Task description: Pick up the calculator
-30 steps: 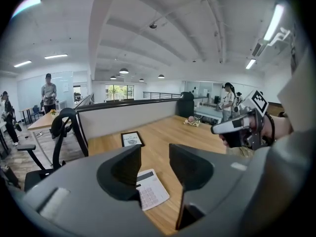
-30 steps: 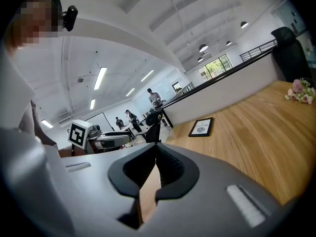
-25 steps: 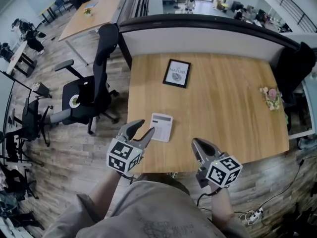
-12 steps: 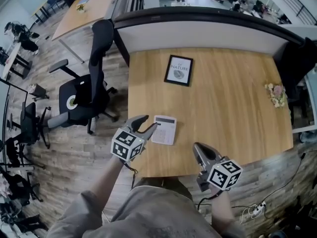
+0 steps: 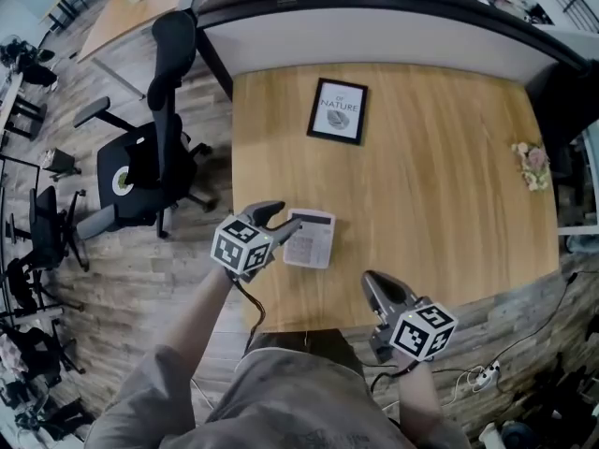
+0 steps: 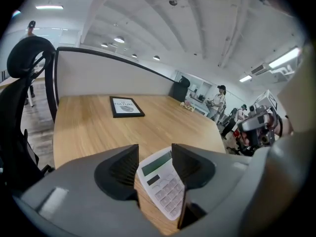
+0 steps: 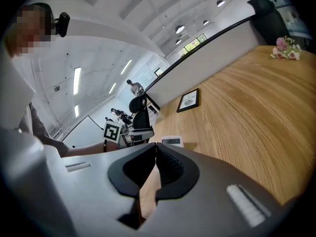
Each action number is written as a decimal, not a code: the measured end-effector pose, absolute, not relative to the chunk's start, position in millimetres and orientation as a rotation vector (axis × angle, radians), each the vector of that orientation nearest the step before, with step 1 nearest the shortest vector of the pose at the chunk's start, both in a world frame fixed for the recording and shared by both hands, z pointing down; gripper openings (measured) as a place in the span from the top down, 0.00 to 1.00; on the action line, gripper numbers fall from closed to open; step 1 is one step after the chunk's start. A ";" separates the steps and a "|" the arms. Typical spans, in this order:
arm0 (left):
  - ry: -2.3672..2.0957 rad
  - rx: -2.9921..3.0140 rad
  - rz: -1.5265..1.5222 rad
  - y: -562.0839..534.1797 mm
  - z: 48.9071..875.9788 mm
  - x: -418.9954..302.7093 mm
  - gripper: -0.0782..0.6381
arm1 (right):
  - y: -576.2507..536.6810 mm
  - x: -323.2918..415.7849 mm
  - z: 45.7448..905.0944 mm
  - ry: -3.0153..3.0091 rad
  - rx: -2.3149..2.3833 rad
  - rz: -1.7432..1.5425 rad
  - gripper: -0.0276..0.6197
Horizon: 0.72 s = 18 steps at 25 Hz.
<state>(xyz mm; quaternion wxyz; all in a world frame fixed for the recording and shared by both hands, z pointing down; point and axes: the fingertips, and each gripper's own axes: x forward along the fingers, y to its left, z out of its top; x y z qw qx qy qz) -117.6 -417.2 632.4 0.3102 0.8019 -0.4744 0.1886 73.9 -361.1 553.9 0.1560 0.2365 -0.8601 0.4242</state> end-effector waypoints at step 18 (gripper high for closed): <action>-0.854 2.121 0.532 -428.9 719.4 -104.2 0.63 | -344.5 69.9 602.9 -2.304 0.590 1.323 0.94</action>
